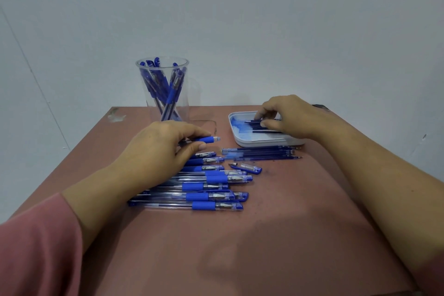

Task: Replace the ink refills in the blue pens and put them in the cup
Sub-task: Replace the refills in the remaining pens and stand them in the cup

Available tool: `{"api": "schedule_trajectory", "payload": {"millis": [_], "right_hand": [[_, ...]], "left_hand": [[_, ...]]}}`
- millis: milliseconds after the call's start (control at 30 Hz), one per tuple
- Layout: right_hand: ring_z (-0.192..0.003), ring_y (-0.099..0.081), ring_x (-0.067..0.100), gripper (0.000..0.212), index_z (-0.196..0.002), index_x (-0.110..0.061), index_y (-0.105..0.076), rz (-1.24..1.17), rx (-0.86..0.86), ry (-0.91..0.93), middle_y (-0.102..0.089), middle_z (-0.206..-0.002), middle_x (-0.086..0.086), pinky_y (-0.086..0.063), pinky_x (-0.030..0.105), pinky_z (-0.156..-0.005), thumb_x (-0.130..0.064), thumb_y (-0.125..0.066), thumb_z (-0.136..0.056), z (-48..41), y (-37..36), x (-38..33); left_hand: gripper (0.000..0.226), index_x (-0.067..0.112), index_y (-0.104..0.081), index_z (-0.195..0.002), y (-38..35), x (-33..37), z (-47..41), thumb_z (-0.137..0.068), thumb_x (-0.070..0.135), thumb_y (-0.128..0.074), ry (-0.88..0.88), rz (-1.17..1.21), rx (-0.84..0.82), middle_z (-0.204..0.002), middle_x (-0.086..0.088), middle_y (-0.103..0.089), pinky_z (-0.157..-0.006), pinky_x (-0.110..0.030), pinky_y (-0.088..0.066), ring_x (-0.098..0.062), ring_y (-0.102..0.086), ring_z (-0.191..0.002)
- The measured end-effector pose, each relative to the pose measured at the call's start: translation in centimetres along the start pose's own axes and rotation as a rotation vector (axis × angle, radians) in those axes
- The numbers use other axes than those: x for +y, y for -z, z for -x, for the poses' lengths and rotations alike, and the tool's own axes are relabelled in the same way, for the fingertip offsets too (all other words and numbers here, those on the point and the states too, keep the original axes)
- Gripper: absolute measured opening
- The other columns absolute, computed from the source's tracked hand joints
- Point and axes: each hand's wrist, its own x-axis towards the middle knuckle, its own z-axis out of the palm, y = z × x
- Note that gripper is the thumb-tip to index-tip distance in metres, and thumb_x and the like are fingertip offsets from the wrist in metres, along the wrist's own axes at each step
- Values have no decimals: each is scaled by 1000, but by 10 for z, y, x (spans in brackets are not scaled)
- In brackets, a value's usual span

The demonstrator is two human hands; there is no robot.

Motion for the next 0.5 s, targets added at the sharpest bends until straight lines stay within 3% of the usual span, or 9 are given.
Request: {"api": "schedule_trajectory", "payload": {"millis": [100,300,500], "right_hand": [[-89,-56,2,17,-104,-30,-69,-34,66,62,-59,-92,-16,-40,9,-75,-21,-63,-90,14,9,-16],[-87,-57,-1,20,-99,-35,-71,-203,86,155,-66,-87,-13,-39,5,-73,-20,-68,-86,61,21,-51],[-92,-51,-9,24,-102,-32,-71,-128,81,204,-67,-91,-10,-33,-2,-72,-14,-67,-87,69,23,-61]], "left_hand": [[29,35,-68,-116,1,-1,0,-88,38,-61,4,23,6,-96,20,-66,-76,-24,-49,-1,-57,-83],[27,36,-68,-114,2,4,1,-88,34,-64,4,118,65,-78,43,-53,-67,-3,-39,14,-56,-82],[25,31,-70,-112,2,6,1,-88,31,-64,-6,204,70,-81,37,-60,-68,-3,-40,10,-59,-82]]}}
